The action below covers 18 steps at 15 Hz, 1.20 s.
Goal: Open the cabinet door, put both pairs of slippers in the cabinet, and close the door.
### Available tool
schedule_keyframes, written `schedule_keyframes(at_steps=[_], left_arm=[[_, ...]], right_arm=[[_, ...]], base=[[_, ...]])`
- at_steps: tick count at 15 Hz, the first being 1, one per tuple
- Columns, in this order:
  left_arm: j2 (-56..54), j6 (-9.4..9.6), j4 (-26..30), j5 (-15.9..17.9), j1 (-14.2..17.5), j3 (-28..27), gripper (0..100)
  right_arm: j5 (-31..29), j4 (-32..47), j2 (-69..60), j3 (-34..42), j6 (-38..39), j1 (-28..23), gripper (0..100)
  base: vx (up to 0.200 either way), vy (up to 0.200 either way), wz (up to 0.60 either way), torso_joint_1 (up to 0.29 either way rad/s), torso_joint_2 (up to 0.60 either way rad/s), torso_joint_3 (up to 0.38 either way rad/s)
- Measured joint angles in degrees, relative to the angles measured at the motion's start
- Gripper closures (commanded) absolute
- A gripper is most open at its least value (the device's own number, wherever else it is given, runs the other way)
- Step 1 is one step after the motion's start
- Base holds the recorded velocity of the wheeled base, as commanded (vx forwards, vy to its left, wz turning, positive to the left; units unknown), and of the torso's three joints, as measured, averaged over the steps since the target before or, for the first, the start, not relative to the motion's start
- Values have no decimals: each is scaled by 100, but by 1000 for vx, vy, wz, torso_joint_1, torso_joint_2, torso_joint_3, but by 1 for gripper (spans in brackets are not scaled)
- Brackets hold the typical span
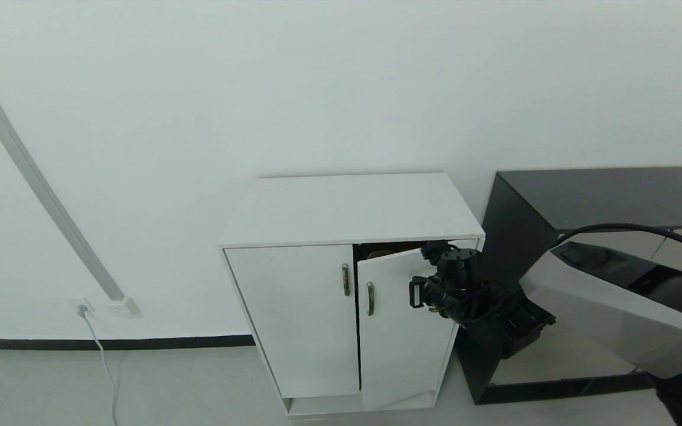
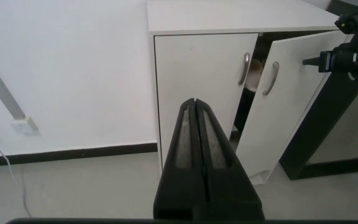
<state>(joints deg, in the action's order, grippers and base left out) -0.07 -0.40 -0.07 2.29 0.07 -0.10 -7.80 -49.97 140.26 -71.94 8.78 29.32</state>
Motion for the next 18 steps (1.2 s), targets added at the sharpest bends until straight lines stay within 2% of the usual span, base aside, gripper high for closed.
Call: schedule_keyframes(at_steps=[18], left_arm=[[0, -2, 0, -2, 0, 0, 100]], right_arm=[[-2, 503, 522, -1124, -18, -146, 100]], base=[[0, 0, 0, 0, 0, 0]])
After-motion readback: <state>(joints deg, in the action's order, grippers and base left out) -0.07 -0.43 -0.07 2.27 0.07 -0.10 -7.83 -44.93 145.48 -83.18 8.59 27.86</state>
